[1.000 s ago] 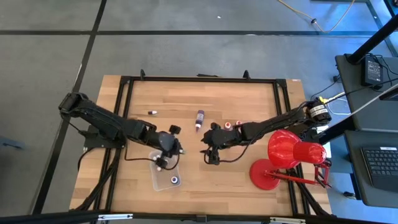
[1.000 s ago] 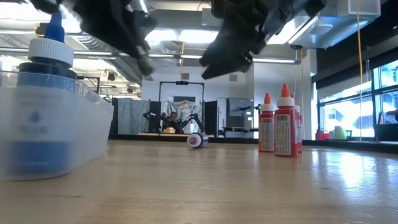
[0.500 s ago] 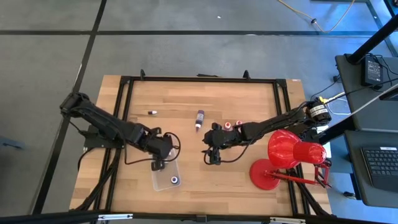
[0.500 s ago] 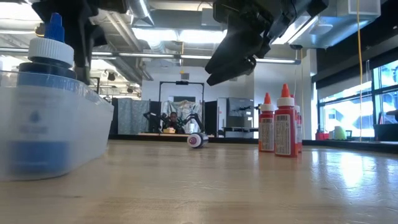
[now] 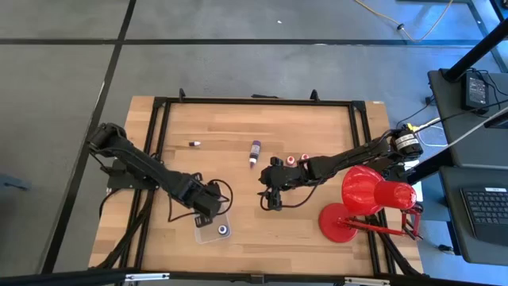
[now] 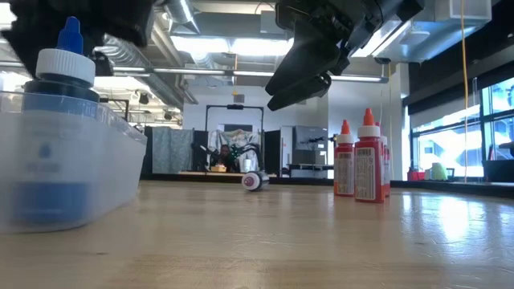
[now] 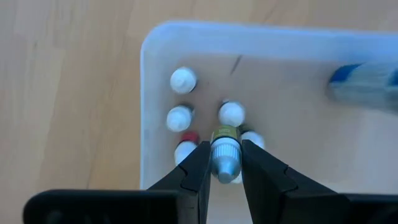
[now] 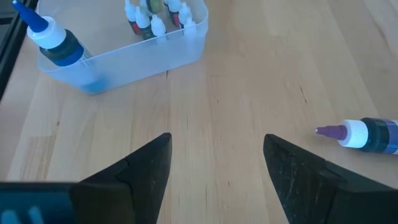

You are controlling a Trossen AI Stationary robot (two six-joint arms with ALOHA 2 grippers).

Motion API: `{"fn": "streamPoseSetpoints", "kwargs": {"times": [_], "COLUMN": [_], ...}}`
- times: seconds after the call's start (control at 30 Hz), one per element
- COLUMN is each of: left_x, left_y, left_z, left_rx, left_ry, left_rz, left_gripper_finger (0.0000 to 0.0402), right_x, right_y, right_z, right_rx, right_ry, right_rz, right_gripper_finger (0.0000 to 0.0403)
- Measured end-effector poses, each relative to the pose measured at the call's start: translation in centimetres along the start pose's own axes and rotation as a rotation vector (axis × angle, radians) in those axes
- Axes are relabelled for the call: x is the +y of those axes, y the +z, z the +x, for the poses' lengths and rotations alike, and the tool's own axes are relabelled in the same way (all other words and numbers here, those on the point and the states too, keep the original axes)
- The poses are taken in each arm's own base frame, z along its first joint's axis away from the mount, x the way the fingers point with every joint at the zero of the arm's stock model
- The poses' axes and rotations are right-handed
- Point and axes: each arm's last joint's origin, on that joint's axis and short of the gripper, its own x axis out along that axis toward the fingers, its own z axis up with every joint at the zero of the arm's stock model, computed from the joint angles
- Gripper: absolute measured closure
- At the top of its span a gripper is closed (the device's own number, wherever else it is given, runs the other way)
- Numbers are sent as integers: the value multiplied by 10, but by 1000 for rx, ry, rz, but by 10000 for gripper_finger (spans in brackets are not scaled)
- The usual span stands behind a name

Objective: Pick & Place food coloring
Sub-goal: Put the small green food coloring bottle into the bin

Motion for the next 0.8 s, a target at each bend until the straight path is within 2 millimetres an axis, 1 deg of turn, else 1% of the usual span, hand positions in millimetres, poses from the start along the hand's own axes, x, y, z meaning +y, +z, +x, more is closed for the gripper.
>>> {"fn": "streamPoseSetpoints", "kwargs": {"times": [0.07, 0.23, 0.57, 0.8], "left_x": [0, -2, -4, -5], "left_y": [-1, 0, 0, 2], "left_z": [6, 15, 26, 27], "left_rx": [31, 52, 66, 48], "left_ry": [31, 57, 96, 92], "left_rz": [3, 6, 13, 14], "left_gripper_finger": [330, 330, 323, 315], "right_x": [0, 2, 4, 4], "right_y": [0, 0, -1, -1], "right_z": [0, 0, -1, 0], "right_rx": [0, 0, 1, 1], "right_ry": [1, 5, 10, 10], "right_rz": [0, 1, -3, -3], "right_gripper_finger": [147, 147, 147, 147]}}
